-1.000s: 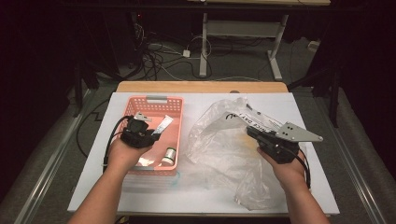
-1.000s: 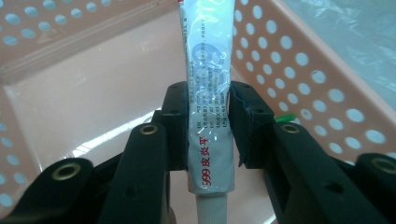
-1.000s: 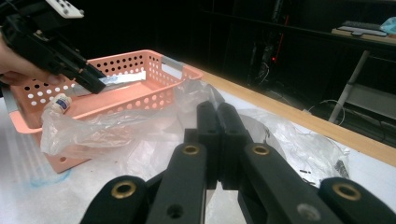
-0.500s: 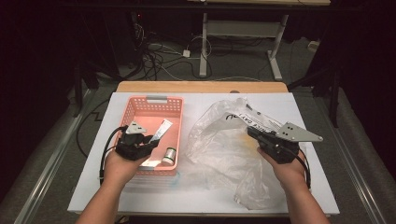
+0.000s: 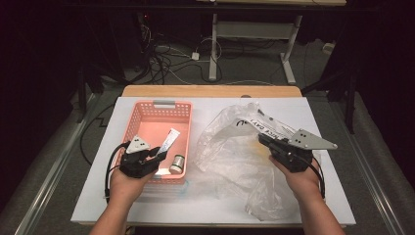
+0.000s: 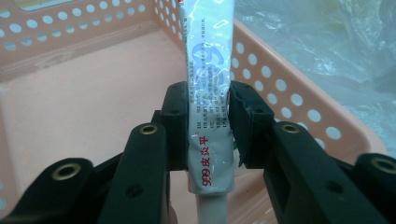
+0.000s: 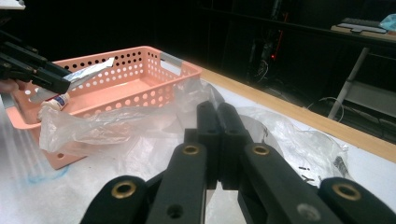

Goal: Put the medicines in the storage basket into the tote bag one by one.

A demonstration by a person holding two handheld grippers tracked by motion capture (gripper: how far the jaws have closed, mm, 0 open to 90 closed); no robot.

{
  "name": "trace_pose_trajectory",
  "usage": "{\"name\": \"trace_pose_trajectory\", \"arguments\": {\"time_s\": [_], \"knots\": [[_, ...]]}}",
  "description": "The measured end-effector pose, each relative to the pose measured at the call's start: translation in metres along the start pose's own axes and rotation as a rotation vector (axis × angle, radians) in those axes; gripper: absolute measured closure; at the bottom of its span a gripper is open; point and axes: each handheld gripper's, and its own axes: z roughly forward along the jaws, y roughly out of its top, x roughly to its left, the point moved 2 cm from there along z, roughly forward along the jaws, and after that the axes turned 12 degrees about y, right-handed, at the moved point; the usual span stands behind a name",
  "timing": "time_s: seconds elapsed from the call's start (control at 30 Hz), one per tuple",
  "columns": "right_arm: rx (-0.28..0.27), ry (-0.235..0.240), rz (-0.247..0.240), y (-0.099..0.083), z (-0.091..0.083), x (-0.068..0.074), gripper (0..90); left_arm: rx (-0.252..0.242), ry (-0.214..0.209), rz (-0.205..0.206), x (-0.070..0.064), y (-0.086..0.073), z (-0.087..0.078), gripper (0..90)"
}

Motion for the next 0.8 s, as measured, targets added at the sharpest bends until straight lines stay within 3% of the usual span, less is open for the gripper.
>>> {"name": "trace_pose_trajectory", "arguments": {"time_s": [0.17,0.37,0.8], "knots": [[0.003,-0.002,-0.006,0.0,0.0,0.0,90.0,-0.038,-0.003,0.001,-0.004,-0.004,-0.003,67.5],[0.0,0.002,-0.008,0.0,0.001,0.002,90.0,-0.074,-0.036,-0.033,-0.006,-0.009,-0.008,67.6],[-0.001,0.005,-0.009,0.001,0.001,0.003,90.0,-0.134,-0.06,-0.051,-0.012,-0.001,-0.019,67.6]]}}
